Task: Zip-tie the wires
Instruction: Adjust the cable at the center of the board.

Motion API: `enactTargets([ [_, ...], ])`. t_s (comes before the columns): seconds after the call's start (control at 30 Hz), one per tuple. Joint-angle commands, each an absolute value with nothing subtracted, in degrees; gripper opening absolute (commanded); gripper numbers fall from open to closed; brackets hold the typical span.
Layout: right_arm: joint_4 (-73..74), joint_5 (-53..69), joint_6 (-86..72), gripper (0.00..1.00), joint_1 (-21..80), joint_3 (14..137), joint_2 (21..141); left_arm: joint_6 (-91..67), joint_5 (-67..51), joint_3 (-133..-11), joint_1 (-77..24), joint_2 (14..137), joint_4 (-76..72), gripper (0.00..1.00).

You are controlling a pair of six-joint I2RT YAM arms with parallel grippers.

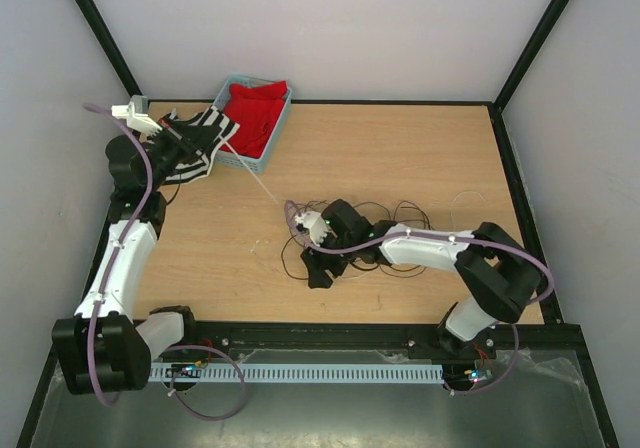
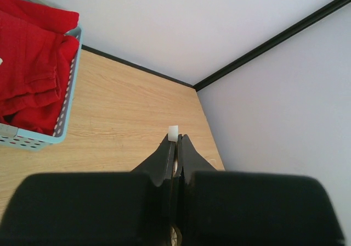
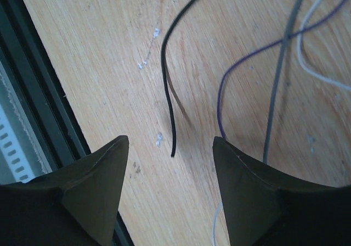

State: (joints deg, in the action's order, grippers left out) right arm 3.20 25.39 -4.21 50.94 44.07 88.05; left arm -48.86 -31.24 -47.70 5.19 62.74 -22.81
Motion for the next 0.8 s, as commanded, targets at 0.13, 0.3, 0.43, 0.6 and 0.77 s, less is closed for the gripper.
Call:
enactTargets([
  [0.13,5.05,24.81,-0.02,0.63,53.24,49.1,93.62,-50.1,-32.03,-46.67,6.04,60.9,-24.72,0.0],
  [0.3,6.01,26.2,0.33,0.54,53.37,49.81,95.53,-49.93,-32.38,-46.26,6.54,60.72,-24.7,0.0],
  [0.43,6.37,26.52,0.68,0.45,53.44,49.9,96.04,-49.96,-32.39,-44.82,7.35,60.59,-24.63,0.0],
  [0.6,6.78,27.38,0.06,0.2,53.42,50.6,96.25,-50.53,-32.59,-43.98,7.83,60.53,-24.61,0.0],
  [0.77,0.97,28.05,-3.21,0.11,53.4,50.87,94.39,-50.92,-32.86,-43.89,7.98,59.93,-24.6,0.0],
])
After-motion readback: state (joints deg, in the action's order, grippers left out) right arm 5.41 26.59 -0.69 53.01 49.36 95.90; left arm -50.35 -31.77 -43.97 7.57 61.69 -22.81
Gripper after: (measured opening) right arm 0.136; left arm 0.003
